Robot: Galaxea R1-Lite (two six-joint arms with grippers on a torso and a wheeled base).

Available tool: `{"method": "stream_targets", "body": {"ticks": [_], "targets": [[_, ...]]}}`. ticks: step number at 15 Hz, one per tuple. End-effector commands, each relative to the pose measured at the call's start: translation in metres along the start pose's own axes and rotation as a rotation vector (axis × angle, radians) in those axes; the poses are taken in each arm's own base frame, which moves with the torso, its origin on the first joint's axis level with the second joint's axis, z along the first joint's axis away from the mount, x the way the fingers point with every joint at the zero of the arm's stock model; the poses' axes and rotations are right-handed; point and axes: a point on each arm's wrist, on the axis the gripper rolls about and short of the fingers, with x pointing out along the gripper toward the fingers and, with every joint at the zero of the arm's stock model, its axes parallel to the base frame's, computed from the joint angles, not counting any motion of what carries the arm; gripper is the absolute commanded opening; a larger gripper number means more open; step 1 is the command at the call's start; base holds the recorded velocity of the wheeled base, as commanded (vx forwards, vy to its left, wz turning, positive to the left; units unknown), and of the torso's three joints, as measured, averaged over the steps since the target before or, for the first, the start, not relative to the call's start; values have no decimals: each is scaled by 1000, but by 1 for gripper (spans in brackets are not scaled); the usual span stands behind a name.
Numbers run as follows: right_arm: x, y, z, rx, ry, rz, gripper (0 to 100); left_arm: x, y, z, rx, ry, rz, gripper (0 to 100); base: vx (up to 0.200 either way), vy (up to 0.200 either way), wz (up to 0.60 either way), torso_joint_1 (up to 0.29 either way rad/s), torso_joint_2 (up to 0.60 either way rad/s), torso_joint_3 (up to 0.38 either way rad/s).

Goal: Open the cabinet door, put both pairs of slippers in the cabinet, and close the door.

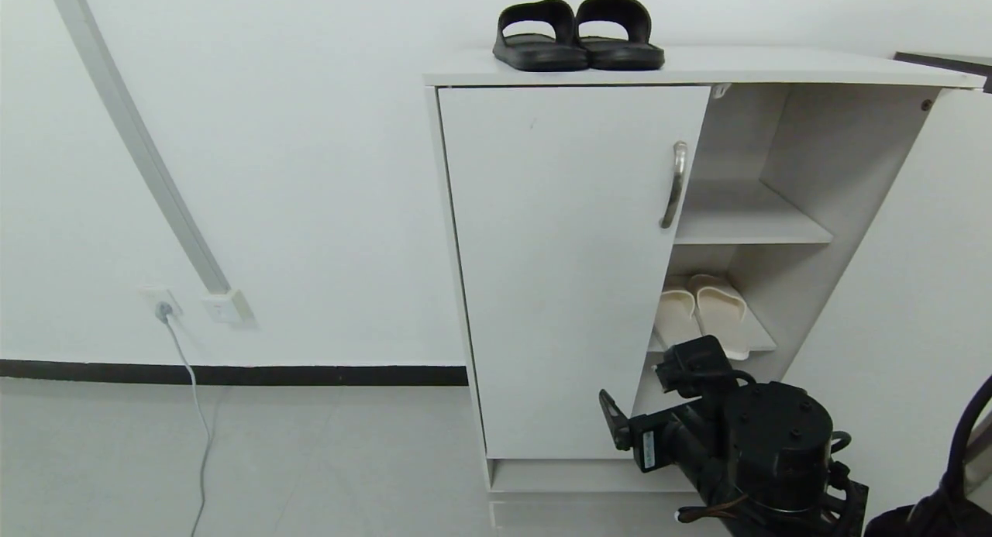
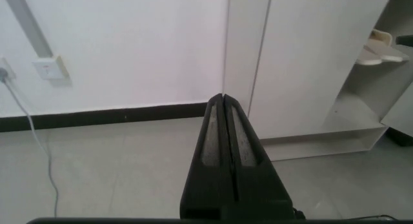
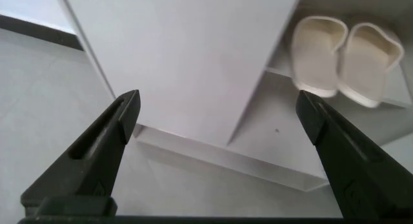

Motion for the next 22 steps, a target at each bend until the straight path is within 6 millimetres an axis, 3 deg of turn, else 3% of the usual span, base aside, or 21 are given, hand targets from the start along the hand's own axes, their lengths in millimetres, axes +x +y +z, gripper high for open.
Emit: {"method": "stream_targets", "body": {"ticks": [1,17,22], "targets": [[0,0,0,-2,1,0,100,0,0,0,1,1,0,0,0,0,0,0,0,0],[-2,1,-2,-8,7,6,100,0,0,0,1,1,0,0,0,0,0,0,0,0],[-3,2,-2,-9,7,10,100,0,0,0,1,1,0,0,0,0,0,15,-265,-316]]}}
